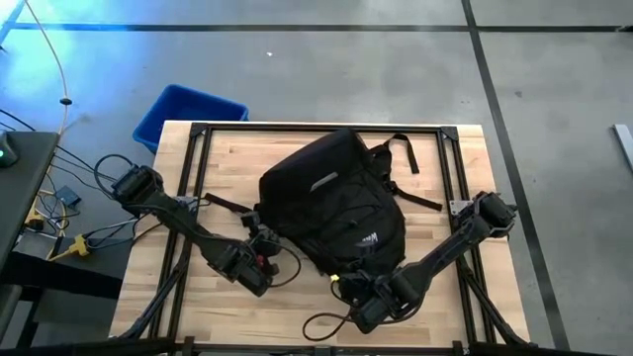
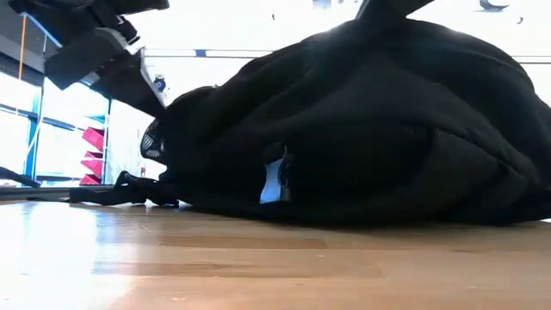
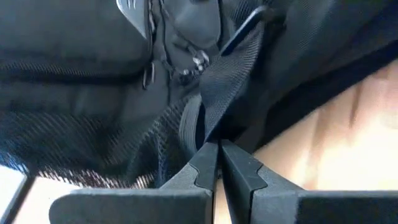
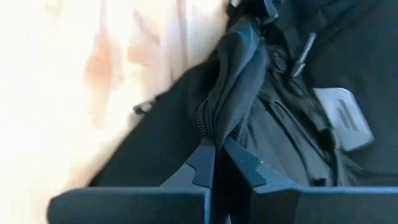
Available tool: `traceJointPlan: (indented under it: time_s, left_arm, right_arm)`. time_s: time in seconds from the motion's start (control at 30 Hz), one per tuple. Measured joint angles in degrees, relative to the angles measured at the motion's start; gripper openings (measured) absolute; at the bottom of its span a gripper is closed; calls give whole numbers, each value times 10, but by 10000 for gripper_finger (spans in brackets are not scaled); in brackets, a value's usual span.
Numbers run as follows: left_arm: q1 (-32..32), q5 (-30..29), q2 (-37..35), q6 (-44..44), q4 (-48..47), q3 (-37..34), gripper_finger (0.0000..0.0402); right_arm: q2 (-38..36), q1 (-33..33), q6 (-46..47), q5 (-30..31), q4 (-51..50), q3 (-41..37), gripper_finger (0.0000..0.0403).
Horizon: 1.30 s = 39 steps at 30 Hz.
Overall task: Unpack backpack
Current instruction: Open the backpack
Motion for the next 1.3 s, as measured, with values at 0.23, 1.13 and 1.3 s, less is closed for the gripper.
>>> traceJointPlan:
  time_s: [0.23,1.13,1.3]
  left_arm:
    - [-21,47,0,-38,-11,0,0]
    - [-86,67,2,-16,90,27,22]
    - [-78,72,2,85,189,27,28]
  right_arm:
    - [0,1,-62,-93,87,0,2]
    - [14,-22,-205,-85,419,-105,94]
    - [41,-32,-296,-84,514,-104,137]
